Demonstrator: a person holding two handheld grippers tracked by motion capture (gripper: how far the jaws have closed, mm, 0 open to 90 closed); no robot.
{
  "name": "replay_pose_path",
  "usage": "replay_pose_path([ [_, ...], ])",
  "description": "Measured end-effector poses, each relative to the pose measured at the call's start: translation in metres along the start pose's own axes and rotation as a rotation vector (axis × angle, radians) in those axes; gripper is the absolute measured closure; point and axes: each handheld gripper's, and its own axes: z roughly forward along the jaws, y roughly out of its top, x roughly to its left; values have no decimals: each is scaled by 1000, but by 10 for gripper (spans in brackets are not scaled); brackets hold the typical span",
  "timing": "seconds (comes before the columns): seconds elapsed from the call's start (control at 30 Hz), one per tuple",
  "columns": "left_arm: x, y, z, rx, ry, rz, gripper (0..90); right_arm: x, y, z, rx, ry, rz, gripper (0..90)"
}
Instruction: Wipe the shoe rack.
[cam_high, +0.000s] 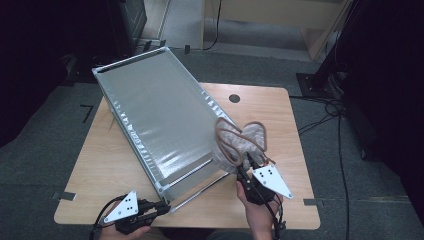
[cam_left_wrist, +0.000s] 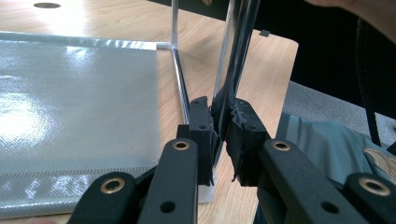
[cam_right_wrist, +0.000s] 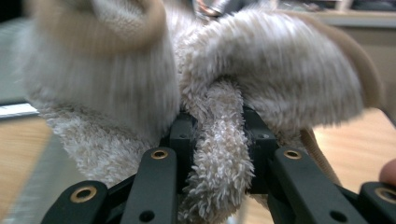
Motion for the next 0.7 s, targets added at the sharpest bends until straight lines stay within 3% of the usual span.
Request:
replay_pose_path([
  [0.07,0,0,0,3,-3,8,810,-4,-8,6,42,-48,-16,710],
  [0.13,0,0,0,3,-3,8,810,-8,-22,16,122,-91,-23,710],
  [0.27,0,0,0,2,-4,4,810,-14,-57,40,273,-108,8,711],
  [0.4,1,0,0,1,-9,6,810,-11,-87,58,413,-84,31,712],
  [0.53,2,0,0,0,-11,5,809,-1,-87,61,430,-105,-5,713],
  [0.7,2,0,0,1,-13,5,809,2,-71,51,357,-92,22,716],
])
